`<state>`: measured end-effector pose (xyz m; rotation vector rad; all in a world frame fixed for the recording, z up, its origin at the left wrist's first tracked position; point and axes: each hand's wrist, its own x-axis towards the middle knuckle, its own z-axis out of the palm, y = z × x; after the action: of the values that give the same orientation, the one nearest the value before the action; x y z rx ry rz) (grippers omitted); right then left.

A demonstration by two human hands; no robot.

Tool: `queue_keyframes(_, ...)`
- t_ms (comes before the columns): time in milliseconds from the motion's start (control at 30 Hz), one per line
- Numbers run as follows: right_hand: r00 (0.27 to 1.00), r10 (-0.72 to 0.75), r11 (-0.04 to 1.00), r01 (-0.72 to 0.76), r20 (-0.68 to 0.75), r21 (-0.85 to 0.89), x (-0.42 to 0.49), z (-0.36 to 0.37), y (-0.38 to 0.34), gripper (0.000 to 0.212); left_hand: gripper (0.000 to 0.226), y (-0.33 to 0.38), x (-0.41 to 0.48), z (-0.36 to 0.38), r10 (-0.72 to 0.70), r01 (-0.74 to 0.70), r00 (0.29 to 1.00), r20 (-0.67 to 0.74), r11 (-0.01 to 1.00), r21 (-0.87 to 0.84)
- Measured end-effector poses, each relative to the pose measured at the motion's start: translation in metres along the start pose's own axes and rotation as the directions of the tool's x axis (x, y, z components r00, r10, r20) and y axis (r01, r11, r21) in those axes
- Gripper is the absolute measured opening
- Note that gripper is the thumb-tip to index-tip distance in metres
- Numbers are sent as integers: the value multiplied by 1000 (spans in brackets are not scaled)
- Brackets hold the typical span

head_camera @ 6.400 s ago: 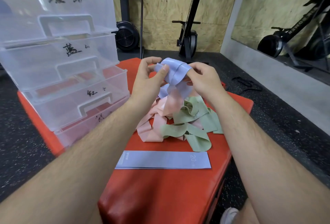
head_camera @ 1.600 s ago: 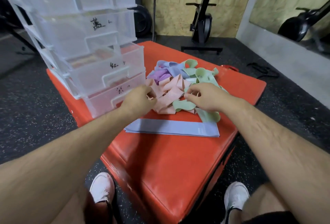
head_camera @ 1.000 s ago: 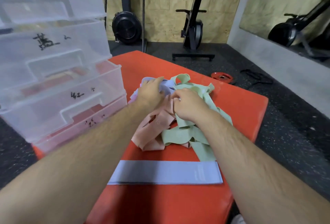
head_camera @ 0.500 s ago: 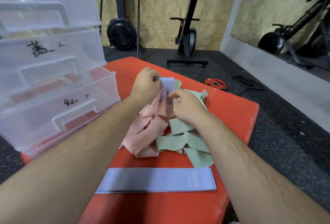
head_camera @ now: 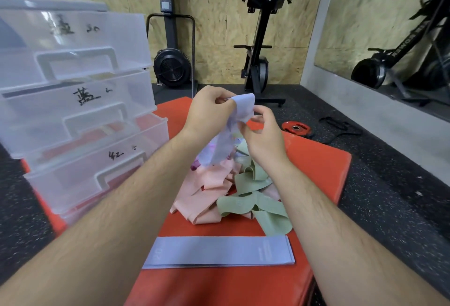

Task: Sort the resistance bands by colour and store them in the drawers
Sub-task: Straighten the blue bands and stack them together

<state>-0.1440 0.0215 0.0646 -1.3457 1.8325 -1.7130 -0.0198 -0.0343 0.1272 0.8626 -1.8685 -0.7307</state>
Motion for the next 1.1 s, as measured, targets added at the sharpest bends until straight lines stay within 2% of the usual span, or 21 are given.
queue_keyframes(67,1000,12,1000,-12,1,-26,2,-2,-4,10,23,4,-3,-3,-6,6,1000,1,1000,-17)
queue_keyframes(100,1000,18,1000,-18,12,-17,2,-4,-7,8,22,5,-3,-5,-8,8,1000,-2,1000,-30)
queue_keyframes(200,1000,6,997,-6,8,81,5,-16,-20,13,19,7,-2,-14,-20,18,999,-32,999,-46)
queue_keyframes(400,996,26,979,-41,81,201,9,-41,-51,18,11,-4,-8,-35,-1,4,1000,-27,996,91)
queue_keyframes(533,982,65,970,-104,180,219,5,-43,-56,29,11,-24,-23,-29,-92,93,993,-72,996,5)
queue_keyframes(667,945,170,948,-235,281,216,-1,-38,-50,26,22,-42,-38,-24,-245,241,969,-25,964,-109)
queue_keyframes(800,915,212,901,-320,344,294,-7,-42,-49,40,13,-56,-40,-35,-375,377,925,58,893,-246)
queue_keyframes(867,891,187,941,-283,414,184,-11,-46,-47,56,11,-58,-41,-38,-361,375,927,103,885,-277)
queue_keyframes(933,885,191,981,-162,424,-105,-16,-48,-44,64,13,-55,-43,-41,-315,340,940,134,903,-262)
queue_keyframes(1000,903,182,950,-59,390,-307,-21,-50,-45,60,21,-52,-47,-47,-269,303,947,175,929,-212)
queue_keyframes(1100,919,176,932,-41,352,-360,-23,-63,-48,44,24,-55,-50,-59,-251,283,951,182,941,-182)
